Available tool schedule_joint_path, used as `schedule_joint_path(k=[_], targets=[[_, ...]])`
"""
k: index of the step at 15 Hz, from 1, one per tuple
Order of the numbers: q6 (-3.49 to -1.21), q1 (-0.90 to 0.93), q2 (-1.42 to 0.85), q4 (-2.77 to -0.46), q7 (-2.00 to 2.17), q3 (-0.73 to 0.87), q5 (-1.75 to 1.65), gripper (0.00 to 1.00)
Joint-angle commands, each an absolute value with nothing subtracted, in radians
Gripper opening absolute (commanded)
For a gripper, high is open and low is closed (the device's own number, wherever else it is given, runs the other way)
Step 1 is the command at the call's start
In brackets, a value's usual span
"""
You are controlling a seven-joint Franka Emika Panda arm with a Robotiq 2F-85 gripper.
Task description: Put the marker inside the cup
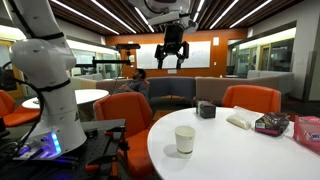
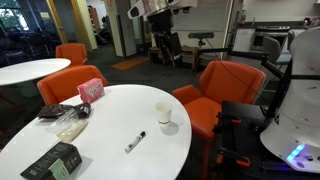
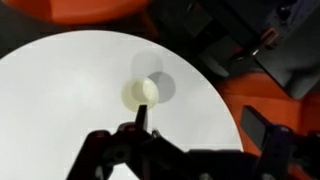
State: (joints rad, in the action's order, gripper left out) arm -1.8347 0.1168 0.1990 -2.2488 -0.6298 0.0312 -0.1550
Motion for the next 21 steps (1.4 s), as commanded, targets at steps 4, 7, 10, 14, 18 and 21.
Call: schedule_joint_path(k=[4, 7, 10, 14, 18, 21], targets=[[-2.044, 0.135, 0.104, -2.300, -0.817, -0.032, -0.275, 1.00], [-2.153, 0.131, 0.048, -2.306, -0.909, -0.042, -0.237, 1.00], [-2.198, 0.125, 0.003, -2.300, -0.949, -0.053, -0.187, 1.00], [-2.170, 0.118, -0.012, -2.300, -0.942, -0.060, -0.157, 1.00], [-2.170, 0.114, -0.014, -2.300, -0.944, -0.060, -0.149, 1.00], [-2.180, 0.113, -0.019, -2.300, -0.946, -0.059, -0.155, 1.00]])
